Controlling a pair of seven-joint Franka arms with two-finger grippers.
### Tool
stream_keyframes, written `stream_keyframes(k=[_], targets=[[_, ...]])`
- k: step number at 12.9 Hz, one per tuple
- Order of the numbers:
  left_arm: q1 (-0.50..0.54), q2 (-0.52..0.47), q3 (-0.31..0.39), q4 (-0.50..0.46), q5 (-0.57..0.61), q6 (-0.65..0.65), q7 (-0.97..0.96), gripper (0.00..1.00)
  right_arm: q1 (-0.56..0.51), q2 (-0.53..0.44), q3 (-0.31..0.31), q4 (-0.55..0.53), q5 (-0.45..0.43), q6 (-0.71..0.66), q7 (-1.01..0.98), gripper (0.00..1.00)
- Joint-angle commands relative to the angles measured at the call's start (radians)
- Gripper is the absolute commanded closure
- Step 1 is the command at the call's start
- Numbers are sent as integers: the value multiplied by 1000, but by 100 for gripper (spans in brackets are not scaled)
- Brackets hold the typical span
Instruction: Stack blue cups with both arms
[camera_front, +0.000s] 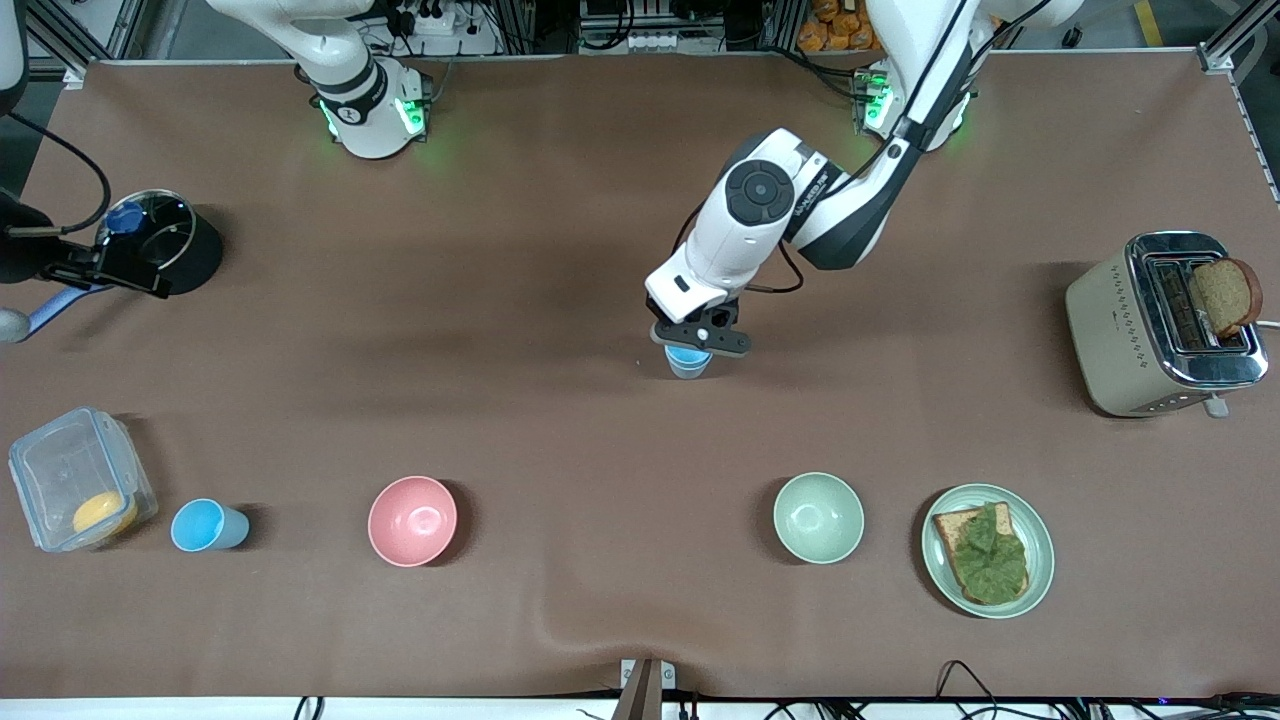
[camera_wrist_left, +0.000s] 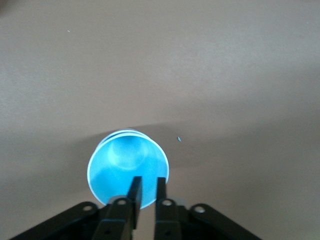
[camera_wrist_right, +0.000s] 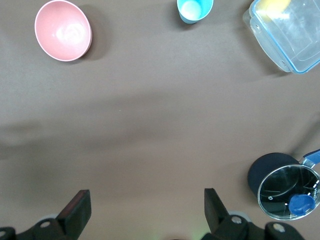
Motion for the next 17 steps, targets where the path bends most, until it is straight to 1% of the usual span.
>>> stream_keyframes(k=[1,2,3,4,5,6,9,11,12,14,17], targets=[[-15,12,25,20,3,8,1,69,-24,-29,55,-13,-55,-9,13,0],[-13,7,32,18,3,8,6,66,-41,-31,77,-13,-67,-11,13,0],[-7,-7,52,18,1,8,9,60,-41,-29,79,-13,-67,-11,13,0],[15,-37,61,4,3,8,10,44,-41,-29,79,-13,-69,-11,14,0],[64,-71,61,-32,6,6,18,0,-38,-28,76,-13,-69,-11,14,0],[98,-123,61,-83,7,6,57,0,-34,-26,74,-12,-69,-12,14,0],[299,-288,58,-202,7,-8,266,0,-35,-20,75,2,-69,-12,14,0],[429,-390,58,-259,6,-28,334,0,-35,-20,75,5,-69,-12,14,0],[488,-436,58,-261,7,-99,349,0,-37,-20,75,5,-69,-12,13,0],[558,-523,61,-258,7,-268,363,0,-38,-12,75,19,-69,-11,13,0],[615,-620,61,-227,100,-449,400,0,-37,-12,75,21,-67,-9,14,0]])
